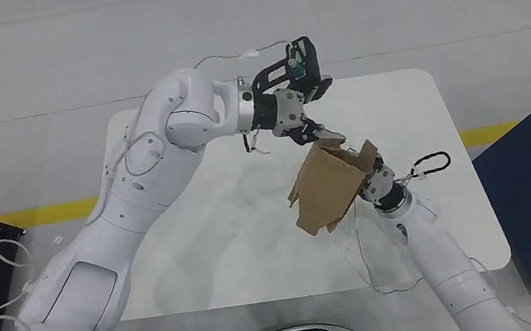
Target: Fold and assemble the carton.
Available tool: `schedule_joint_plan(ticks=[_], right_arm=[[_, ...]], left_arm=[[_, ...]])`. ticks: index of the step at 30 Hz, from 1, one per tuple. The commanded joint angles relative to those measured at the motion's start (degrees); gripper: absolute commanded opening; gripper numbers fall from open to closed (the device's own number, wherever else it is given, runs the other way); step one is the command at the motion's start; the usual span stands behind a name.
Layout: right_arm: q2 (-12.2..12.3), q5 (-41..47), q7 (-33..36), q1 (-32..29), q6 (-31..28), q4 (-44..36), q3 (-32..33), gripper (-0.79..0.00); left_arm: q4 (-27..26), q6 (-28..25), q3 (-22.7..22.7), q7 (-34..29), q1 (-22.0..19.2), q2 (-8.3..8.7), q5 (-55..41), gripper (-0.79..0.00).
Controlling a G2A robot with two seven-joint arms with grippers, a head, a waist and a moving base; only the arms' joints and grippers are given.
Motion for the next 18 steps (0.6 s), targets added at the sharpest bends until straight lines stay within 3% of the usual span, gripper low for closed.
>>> schedule_joint_plan(ticks=[1, 5, 11, 18], right_arm=[[-0.03, 1.80, 0.05, 0.04, 1.46, 0.22, -0.03, -0.785], [-0.05, 7.82, -0.59, 0.32, 7.19, 0.57, 0.32, -0.785], [0.43, 15.50, -3.94, -0.18, 10.53, -1.45, 0.40, -0.785], [0.85, 17.47, -4.96, 0.30, 11.55, -2.89, -0.32, -0.785]], left_arm=[[0.15, 0.64, -1.33, 2.42, 0.40, 0.18, 0.44, 0.000], [0.60, 2.61, -5.66, 10.56, 2.44, 0.72, 2.12, 0.000], [2.28, 2.70, -11.43, 20.89, 8.18, 2.01, 8.90, 0.000], [1.63, 0.72, -11.23, 29.62, 13.81, 2.19, 15.59, 0.000]])
